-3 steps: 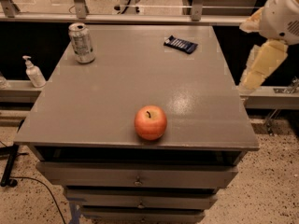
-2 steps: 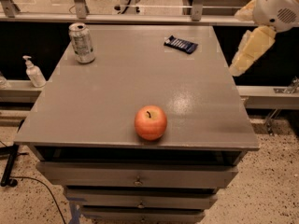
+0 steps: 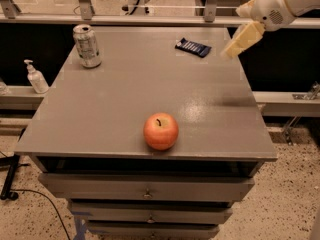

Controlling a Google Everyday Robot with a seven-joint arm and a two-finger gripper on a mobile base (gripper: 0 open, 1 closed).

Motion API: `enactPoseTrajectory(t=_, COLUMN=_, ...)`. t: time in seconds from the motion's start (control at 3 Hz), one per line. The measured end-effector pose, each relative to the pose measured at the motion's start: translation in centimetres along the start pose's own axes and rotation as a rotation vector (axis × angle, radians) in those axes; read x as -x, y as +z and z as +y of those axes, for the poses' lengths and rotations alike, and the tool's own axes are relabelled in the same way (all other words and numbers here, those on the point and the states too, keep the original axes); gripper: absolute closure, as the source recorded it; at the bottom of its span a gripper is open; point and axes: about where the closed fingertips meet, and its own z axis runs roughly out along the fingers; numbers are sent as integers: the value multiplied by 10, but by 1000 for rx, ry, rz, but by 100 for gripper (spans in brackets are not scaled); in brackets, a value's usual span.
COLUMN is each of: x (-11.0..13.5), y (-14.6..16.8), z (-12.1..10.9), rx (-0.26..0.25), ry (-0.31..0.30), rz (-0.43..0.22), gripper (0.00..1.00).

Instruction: Move rxbar blueberry near apple

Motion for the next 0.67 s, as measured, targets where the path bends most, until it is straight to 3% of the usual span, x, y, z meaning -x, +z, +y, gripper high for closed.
enactPoseTrajectory(t=0.33, x=3, y=36, z=-36, rx=-57, ry=62, rz=-124, gripper=0)
enactPoseTrajectory(t=0.67, x=6, y=38, z=-36, rx=-57, ry=59, rz=-139, gripper=0)
